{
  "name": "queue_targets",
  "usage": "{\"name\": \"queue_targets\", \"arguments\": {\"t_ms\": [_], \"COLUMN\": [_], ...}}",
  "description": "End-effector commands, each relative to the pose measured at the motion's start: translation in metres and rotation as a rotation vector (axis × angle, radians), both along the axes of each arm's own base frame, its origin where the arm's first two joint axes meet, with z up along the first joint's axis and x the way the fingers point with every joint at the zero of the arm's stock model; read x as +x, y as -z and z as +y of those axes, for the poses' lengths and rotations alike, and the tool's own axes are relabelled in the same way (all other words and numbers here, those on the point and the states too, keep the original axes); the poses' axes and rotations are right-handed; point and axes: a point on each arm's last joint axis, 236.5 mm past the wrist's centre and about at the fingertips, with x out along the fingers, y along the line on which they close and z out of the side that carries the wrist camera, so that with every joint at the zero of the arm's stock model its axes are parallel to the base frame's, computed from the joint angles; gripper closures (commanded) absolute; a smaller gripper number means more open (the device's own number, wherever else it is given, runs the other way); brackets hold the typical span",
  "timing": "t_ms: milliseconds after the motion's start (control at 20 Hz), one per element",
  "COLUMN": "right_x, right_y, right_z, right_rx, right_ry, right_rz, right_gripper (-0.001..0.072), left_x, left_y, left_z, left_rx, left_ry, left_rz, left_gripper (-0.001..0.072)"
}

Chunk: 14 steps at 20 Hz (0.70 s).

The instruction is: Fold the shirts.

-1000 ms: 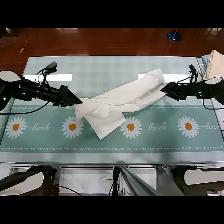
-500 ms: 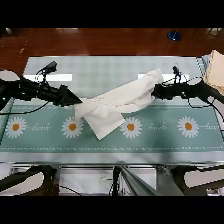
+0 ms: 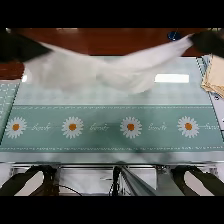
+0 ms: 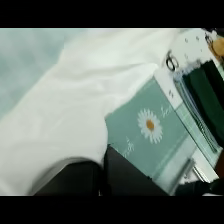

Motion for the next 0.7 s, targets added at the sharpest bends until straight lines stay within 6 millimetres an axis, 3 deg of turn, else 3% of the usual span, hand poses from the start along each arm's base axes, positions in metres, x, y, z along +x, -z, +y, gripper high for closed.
{"name": "queue_targets", "arguments": {"t_ms": [0, 50, 150, 350, 500, 650], "right_x": [-0.085, -0.108, -0.151, -0.217, -0.247, -0.253], "right_y": [-0.13, -0.156, -0.194, -0.232, -0.235, -0.196], "right_z": [-0.012, -0.014, -0.017, -0.007, 0.006, 0.008], "right_rx": [-0.094, -0.128, -0.175, -0.193, -0.193, -0.24], "right_ry": [0.107, 0.141, 0.203, 0.24, 0.212, 0.188], "right_rz": [-0.282, -0.334, -0.408, -0.484, -0.467, -0.298], "right_gripper": [0.0693, 0.0693, 0.0693, 0.0693, 0.0693, 0.0693], "left_x": [-0.063, -0.084, -0.119, -0.177, -0.212, -0.231], "left_y": [-0.123, -0.144, -0.165, -0.176, -0.173, -0.137], "left_z": [0.011, 0.012, 0.011, 0.001, -0.011, -0.016], "left_rx": [0.052, 0.074, 0.102, 0.149, 0.106, 0.124], "left_ry": [-0.114, -0.148, -0.211, -0.302, -0.328, -0.333], "left_rz": [-0.391, -0.474, -0.562, -0.65, -0.622, -0.453], "left_gripper": [0.0679, 0.0679, 0.0679, 0.0678, 0.0679, 0.0678]}}
